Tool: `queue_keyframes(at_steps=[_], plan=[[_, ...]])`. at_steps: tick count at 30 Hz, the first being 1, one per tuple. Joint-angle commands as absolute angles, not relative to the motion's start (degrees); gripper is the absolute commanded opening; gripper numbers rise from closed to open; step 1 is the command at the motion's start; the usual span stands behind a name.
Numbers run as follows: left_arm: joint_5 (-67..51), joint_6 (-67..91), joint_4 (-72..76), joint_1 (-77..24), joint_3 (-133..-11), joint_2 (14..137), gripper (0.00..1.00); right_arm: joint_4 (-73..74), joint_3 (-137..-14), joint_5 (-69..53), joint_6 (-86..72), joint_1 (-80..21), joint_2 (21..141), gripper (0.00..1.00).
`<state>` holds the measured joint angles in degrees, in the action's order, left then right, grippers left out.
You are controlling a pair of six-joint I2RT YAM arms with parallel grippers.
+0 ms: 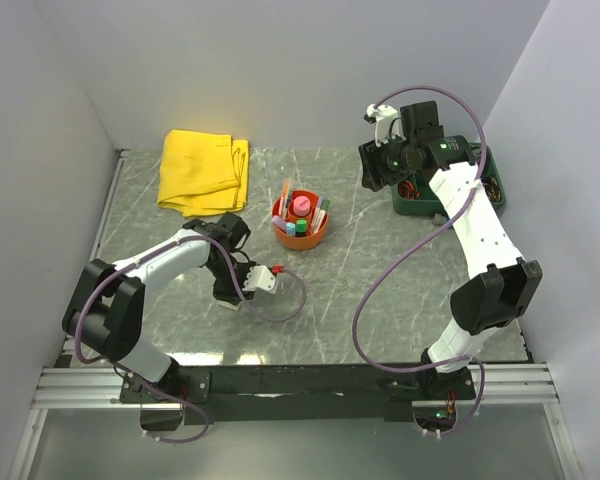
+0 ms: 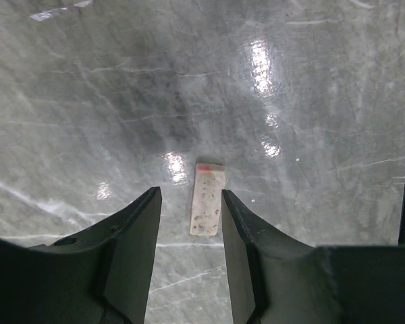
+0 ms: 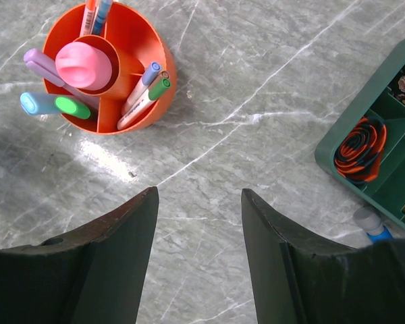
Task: Sort the stationery into containers
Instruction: Pick up the stationery from the center of the board.
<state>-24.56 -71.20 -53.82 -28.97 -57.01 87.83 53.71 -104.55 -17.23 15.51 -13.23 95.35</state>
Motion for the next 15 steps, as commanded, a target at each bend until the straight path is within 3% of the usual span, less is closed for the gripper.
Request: queue_keyframes(at_steps=[1, 15], plan=[[-24.88, -73.92, -53.88, -29.36, -55.81, 88.24, 0.46, 53.26, -104.59, -17.14, 16.17, -13.36, 92.72, 0.6], [-17.67, -68.21, -44.39, -29.44, -51.85, 91.75, 0.52, 53.17, -106.7, -17.4, 15.82, -13.36, 94.66, 0.6]])
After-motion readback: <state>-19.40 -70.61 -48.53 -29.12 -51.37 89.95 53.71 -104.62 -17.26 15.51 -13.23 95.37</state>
